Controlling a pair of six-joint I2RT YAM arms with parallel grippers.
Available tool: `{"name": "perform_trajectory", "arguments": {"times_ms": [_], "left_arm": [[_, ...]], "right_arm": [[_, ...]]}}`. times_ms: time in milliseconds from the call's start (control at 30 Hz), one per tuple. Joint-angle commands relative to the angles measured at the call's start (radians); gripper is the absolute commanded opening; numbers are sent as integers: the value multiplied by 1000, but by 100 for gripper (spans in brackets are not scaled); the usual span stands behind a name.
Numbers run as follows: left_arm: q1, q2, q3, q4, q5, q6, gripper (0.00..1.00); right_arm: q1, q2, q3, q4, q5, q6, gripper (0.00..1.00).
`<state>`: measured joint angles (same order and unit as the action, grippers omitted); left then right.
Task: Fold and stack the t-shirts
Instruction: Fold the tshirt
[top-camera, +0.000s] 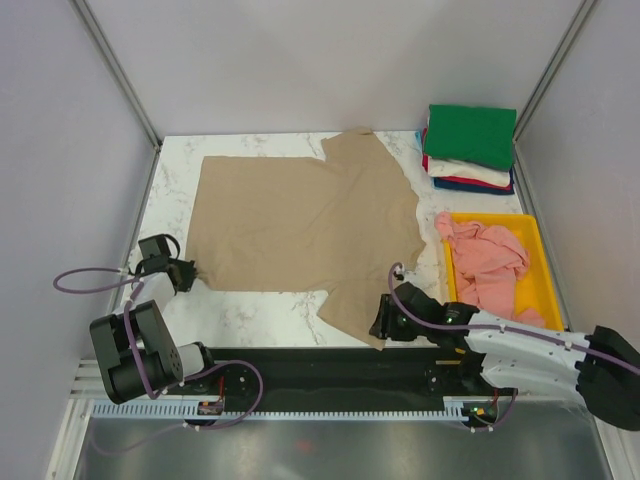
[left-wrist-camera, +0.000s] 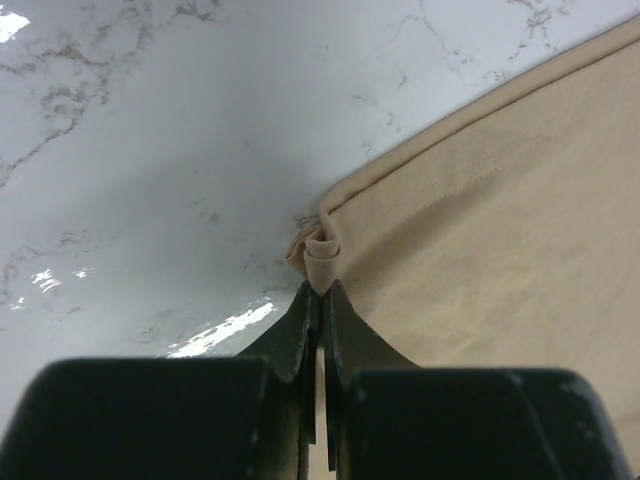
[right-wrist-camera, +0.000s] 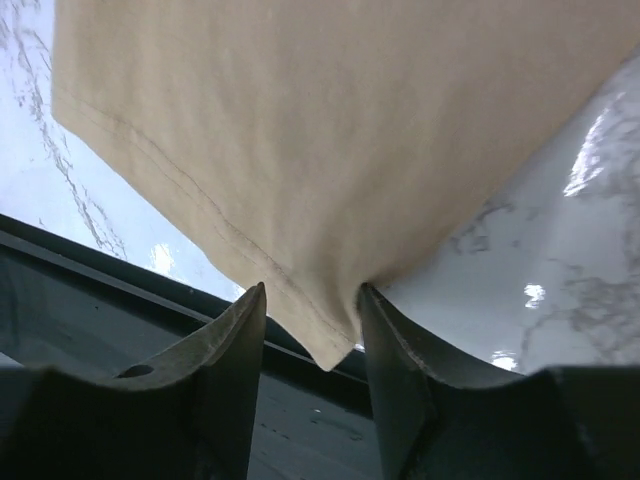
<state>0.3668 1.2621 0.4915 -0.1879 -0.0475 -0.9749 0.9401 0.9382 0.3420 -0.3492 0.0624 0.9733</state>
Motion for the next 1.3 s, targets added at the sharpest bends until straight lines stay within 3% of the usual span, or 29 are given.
{"name": "perform_trajectory", "arguments": {"times_ms": [0,200,300,433,567,833,1267], "left_arm": [[-3,-17,-13,8,5,-36,2],[-3,-39,-16,7,17,-31,2],[-3,-61,-13,1,34,-25,2],[-3,-96,7,-34,73,-21,2],[-2,-151,48,-114,92,7,2],[-3,-184,142,-200,167,142,2],[-5,218,507,-375,330,335,2]], "right_arm": [[95,125,-15,21,82,97,49],[184,183,26,-8,175,166,12],[184,127,57,-89,235,165,0],[184,38,176,-272,405,151,0],[158,-7,288,-387,473,85,0],[-142,79,483,-305,404,-208,0],[-437,404,768,-148,226,-446,0]]}}
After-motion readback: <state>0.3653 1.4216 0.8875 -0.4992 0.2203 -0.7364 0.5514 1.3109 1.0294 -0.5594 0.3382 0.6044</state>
